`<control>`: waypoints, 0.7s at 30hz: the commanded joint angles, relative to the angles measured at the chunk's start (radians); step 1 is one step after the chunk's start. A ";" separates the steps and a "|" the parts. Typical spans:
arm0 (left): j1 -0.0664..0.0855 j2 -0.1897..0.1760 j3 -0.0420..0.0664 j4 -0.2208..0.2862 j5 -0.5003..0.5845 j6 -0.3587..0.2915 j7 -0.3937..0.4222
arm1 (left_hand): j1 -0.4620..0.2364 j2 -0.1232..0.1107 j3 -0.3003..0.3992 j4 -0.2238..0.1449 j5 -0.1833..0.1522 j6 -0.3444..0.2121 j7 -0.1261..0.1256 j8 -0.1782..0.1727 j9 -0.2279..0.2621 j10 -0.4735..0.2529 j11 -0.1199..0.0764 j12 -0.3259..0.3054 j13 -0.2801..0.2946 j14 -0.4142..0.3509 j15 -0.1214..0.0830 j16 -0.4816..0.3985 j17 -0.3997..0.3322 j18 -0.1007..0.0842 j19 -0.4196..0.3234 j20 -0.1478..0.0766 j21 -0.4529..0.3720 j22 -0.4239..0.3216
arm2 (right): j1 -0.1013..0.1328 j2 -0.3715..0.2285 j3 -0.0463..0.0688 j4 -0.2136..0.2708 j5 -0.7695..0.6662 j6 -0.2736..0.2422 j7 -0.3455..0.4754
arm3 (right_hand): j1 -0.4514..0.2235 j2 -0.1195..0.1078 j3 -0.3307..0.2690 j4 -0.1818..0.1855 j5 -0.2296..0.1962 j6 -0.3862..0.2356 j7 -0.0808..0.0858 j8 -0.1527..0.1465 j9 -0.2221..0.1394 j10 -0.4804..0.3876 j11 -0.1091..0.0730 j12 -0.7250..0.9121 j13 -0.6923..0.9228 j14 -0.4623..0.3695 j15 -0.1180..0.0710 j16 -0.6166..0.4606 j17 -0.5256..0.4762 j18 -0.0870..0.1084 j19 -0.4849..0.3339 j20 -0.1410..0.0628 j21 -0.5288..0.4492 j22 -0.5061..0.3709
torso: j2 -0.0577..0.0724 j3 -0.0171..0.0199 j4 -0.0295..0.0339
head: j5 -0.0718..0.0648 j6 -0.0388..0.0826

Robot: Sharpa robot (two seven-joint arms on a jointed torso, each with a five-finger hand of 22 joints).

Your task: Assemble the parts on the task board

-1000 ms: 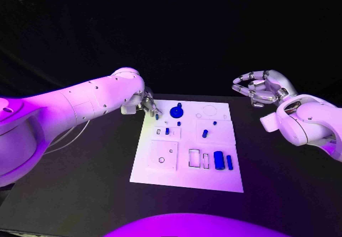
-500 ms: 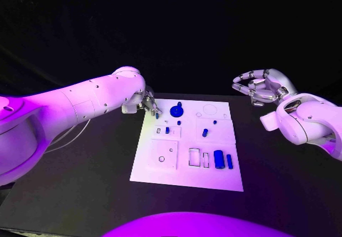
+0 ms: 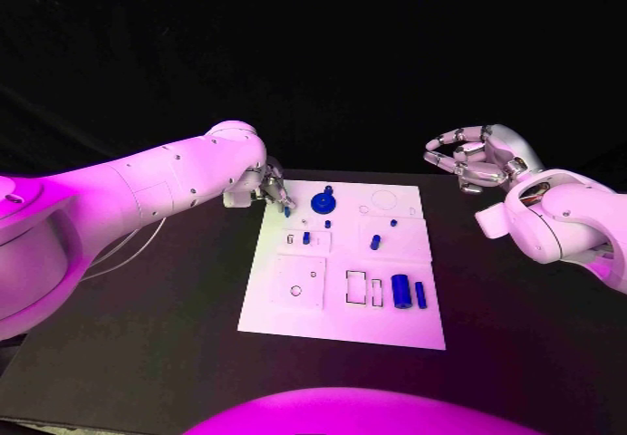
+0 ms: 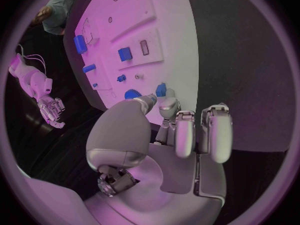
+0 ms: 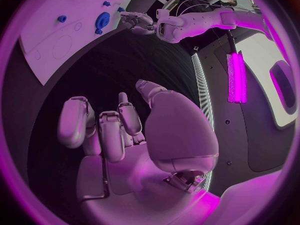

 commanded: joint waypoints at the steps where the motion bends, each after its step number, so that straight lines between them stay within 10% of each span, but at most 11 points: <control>1: 0.000 0.003 0.000 0.003 0.015 0.020 0.011 | 0.012 -0.003 0.009 -0.001 0.002 0.007 0.002 -0.003 -0.001 0.005 -0.004 0.006 -0.001 0.104 0.004 0.004 0.263 -0.002 0.025 0.002 0.005 0.104 | -0.001 0.002 0.000 0.000 -0.007 0.013 0.007 | -0.002 0.007 0.003 0.004 0.003 -0.004 0.000 0.007 0.002 0.003 -0.004 0.004 0.001 0.052 -0.007 0.001 0.075 0.012 0.004 -0.001 0.002 0.001 | 0.000 -0.0004 0.0005 | -0.001 -0.001; 21: 0.000 0.004 -0.001 0.006 0.021 0.026 0.009 | 0.006 -0.014 0.004 0.007 -0.001 0.015 0.003 0.000 -0.002 0.008 -0.003 0.008 0.001 0.104 0.005 0.004 0.263 -0.003 0.026 0.002 0.006 0.107 | -0.001 0.004 0.000 -0.002 -0.007 0.014 0.008 | -0.001 0.009 0.004 0.005 0.005 -0.004 0.000 0.008 0.002 0.005 -0.004 0.005 0.002 0.052 -0.007 0.001 0.075 0.012 0.004 -0.002 0.002 0.001 | 0.000 -0.0003 0.0000 | 0.001 -0.002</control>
